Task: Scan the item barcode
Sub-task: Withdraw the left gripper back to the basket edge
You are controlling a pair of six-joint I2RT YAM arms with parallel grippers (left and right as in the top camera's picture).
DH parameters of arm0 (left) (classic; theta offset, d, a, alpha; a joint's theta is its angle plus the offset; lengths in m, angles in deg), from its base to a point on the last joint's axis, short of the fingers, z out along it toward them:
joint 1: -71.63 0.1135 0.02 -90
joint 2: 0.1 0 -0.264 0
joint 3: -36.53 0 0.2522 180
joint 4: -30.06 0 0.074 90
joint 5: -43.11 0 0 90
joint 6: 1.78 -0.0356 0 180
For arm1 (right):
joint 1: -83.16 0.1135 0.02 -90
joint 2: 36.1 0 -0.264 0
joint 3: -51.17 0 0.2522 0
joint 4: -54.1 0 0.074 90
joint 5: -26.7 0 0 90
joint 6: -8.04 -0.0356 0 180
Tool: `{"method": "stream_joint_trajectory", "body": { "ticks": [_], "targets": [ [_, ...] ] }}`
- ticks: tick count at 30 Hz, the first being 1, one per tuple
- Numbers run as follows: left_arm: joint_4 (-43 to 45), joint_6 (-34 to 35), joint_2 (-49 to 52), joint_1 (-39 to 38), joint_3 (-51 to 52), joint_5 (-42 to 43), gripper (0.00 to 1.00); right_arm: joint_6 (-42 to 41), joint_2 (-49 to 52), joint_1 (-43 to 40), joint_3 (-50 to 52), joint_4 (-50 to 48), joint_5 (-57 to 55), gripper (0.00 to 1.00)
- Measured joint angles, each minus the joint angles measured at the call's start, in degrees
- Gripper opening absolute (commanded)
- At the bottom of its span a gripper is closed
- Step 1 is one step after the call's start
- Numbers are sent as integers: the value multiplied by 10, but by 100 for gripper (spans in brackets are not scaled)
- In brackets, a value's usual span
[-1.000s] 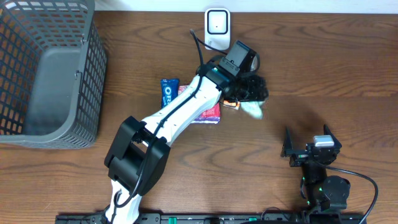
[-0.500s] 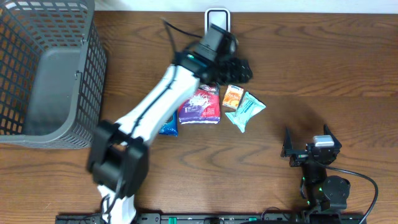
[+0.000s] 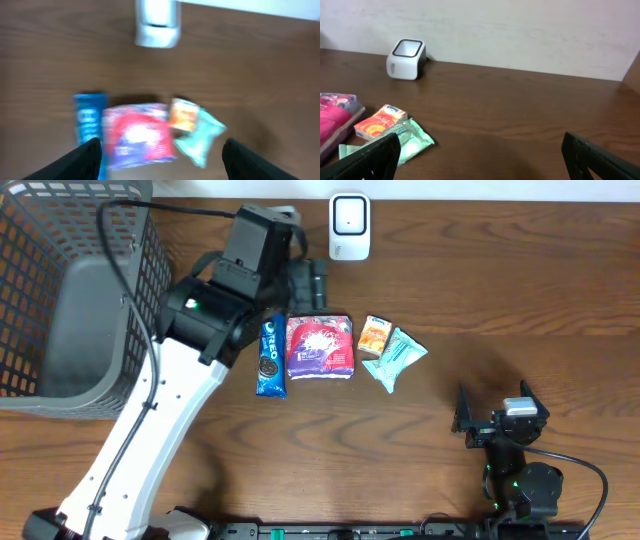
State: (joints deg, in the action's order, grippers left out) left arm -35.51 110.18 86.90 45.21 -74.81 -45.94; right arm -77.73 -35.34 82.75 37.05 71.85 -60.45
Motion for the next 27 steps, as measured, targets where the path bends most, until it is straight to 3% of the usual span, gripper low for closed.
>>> {"method": "stream_joint_trajectory", "body": {
  "ticks": [7,17,24,27],
  "targets": [
    [-17,-9,-29,93,0,-103,77,0,0,0,0,0,0,99],
    [3,-10,-105,257,0,-131,77,0,0,0,0,0,0,99],
    [-65,7,-105,352,0,-133,77,0,0,0,0,0,0,99],
    [-88,22,-96,366,0,-131,65,0,0,0,0,0,0,99]
  ]
}}
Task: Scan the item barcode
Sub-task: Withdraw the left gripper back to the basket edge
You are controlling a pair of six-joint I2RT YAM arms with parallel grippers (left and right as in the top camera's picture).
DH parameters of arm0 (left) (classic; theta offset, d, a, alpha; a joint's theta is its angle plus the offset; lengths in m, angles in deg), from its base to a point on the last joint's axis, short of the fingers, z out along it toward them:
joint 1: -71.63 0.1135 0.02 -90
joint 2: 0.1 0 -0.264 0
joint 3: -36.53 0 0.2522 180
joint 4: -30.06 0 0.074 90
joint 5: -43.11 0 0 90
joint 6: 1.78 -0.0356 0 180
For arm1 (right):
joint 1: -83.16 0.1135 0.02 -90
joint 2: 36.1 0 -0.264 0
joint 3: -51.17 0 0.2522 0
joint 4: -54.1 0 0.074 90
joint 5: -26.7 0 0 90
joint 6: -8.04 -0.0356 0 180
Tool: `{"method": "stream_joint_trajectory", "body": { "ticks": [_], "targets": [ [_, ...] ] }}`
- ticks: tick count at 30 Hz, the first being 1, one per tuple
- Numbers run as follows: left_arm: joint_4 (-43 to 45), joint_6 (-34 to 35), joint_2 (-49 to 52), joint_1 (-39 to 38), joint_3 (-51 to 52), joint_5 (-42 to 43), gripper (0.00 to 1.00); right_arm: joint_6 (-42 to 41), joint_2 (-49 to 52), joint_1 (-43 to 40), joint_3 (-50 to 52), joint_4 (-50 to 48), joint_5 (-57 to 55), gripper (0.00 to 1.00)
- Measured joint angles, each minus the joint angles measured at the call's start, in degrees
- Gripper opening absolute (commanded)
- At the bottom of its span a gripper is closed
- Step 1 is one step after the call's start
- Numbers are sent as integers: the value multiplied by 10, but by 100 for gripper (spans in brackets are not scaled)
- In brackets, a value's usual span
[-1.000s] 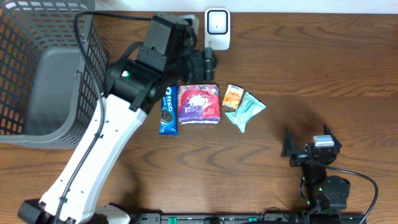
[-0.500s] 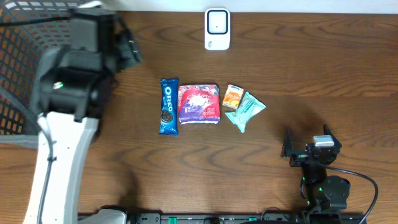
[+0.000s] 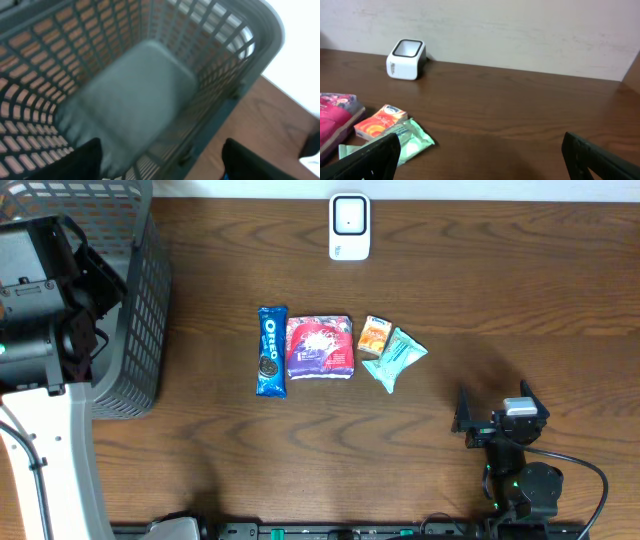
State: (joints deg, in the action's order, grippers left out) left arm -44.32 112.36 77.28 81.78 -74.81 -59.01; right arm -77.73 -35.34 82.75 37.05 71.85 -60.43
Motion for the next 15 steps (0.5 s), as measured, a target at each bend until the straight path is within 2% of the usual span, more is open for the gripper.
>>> {"method": "stream_joint_trajectory", "body": {
  "ticks": [4,10,12,15],
  "targets": [
    [-4,-17,4,0,0,57,64,0,0,0,0,0,0,99],
    [6,-70,4,-1,0,206,64,0,0,0,0,0,0,99],
    [6,-86,4,-1,0,248,72,0,0,0,0,0,0,99],
    [6,-99,4,-1,0,277,74,0,0,0,0,0,0,99]
  ]
}}
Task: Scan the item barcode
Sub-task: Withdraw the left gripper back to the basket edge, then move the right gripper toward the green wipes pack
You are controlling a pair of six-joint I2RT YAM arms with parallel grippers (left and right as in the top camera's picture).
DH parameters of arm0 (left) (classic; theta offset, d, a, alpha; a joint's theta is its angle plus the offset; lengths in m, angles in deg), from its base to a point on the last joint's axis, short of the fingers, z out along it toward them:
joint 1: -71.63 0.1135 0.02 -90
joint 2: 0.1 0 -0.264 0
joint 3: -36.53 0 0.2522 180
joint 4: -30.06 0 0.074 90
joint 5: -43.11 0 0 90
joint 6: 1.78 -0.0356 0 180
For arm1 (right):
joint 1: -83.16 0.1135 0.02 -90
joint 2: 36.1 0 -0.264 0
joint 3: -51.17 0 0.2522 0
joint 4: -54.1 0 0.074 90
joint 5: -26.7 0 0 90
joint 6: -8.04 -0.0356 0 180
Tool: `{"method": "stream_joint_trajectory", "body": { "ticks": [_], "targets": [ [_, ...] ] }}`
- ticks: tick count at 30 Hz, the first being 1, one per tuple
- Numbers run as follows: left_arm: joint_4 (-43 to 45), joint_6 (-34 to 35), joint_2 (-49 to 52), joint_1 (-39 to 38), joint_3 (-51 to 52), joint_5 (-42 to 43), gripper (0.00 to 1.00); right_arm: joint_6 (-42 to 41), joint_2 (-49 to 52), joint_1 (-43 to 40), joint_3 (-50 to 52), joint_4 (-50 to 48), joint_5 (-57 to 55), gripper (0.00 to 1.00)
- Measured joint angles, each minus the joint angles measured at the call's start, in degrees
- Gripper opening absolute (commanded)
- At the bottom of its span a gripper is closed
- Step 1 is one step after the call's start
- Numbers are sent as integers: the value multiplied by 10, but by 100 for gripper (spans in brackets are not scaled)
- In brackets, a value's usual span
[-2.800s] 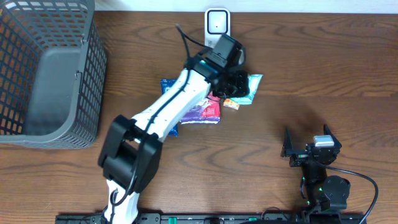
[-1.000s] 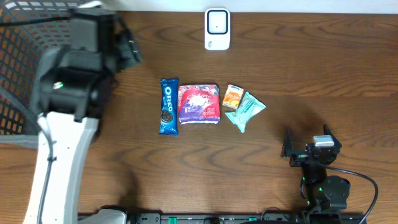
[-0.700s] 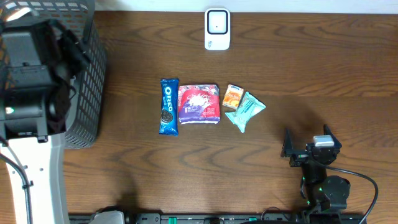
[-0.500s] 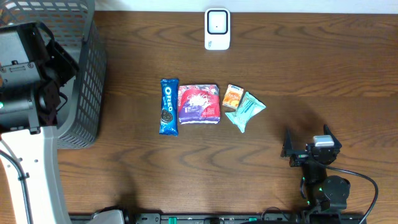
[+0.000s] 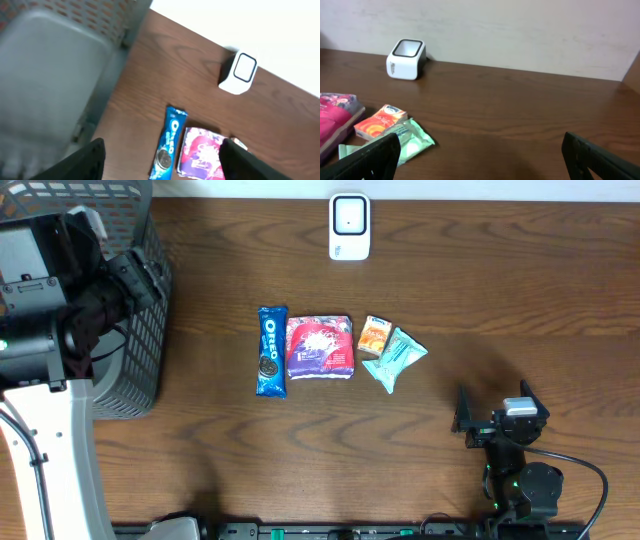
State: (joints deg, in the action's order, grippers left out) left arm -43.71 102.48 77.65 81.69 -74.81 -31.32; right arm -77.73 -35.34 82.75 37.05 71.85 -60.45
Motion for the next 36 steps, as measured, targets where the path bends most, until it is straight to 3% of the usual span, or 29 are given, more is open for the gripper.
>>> {"method": "stream_joint_trajectory", "body": {
  "ticks": [3,6,9,16,26,36],
  "targets": [
    [-1,-5,0,0,0,-27,74,0,0,0,0,0,0,99],
    [-13,36,0,6,0,-98,75,0,0,0,0,0,0,99],
    [-16,85,0,26,0,-146,86,0,0,0,0,0,0,99],
    [-43,129,0,33,0,-163,87,0,0,0,0,0,0,99],
    [-98,-32,0,-2,0,59,87,0,0,0,0,0,0,99],
    [-138,-95,21,-59,0,79,87,0,0,0,0,0,0,99]
  ]
}}
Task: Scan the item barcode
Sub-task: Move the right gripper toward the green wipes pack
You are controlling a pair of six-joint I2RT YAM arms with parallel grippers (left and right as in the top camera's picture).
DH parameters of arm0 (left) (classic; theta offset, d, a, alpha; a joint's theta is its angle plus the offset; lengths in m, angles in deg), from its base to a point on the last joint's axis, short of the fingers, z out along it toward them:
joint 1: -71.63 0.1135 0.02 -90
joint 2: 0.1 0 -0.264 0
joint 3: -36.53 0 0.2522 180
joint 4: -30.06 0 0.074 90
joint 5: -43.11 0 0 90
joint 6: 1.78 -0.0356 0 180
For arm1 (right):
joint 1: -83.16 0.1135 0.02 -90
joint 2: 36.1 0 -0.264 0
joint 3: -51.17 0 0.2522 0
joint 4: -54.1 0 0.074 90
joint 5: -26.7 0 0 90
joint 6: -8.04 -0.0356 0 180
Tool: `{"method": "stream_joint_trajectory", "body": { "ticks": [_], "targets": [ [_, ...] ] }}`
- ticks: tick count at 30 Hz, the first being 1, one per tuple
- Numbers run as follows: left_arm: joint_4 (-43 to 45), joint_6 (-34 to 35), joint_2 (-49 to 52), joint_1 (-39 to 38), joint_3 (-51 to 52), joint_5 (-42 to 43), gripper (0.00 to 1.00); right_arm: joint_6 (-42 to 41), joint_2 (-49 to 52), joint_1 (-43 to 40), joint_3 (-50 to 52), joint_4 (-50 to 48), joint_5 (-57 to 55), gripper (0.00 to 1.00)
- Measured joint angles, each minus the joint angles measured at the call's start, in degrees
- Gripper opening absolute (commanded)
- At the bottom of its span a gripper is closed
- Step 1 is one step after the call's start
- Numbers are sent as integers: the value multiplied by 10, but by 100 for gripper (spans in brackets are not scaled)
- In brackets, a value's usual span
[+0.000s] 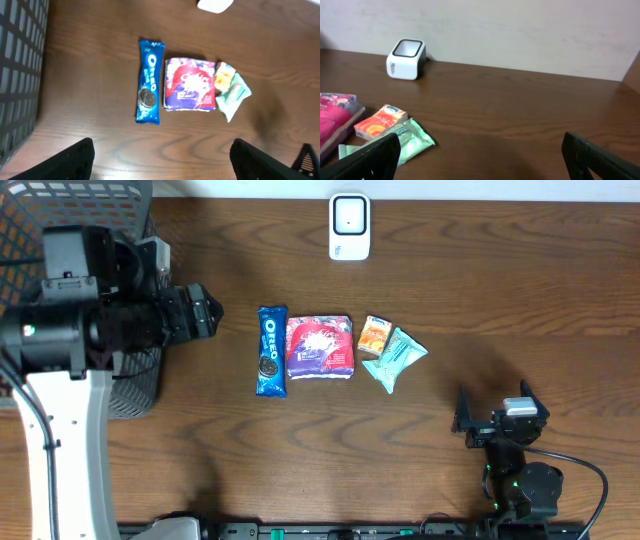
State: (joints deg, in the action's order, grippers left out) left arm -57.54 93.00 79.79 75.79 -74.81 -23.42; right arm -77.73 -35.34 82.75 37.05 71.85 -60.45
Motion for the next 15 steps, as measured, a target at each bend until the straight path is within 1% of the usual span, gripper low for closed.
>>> {"method": "stream_joint_trajectory", "body": {
  "ticks": [2,3,9,11,15],
  "targets": [
    [-3,-3,11,0,0,-4,88,0,0,0,0,0,0,99],
    [-5,-4,16,0,0,-5,98,0,0,0,0,0,0,99],
    [-6,-6,46,0,0,-12,98,-10,0,0,0,-2,9,99],
    [-6,-6,52,0,0,-13,98,-47,0,0,0,-6,37,99],
    [-6,-6,58,0,0,-13,98,-170,0,0,0,-17,131,99]
  ]
}}
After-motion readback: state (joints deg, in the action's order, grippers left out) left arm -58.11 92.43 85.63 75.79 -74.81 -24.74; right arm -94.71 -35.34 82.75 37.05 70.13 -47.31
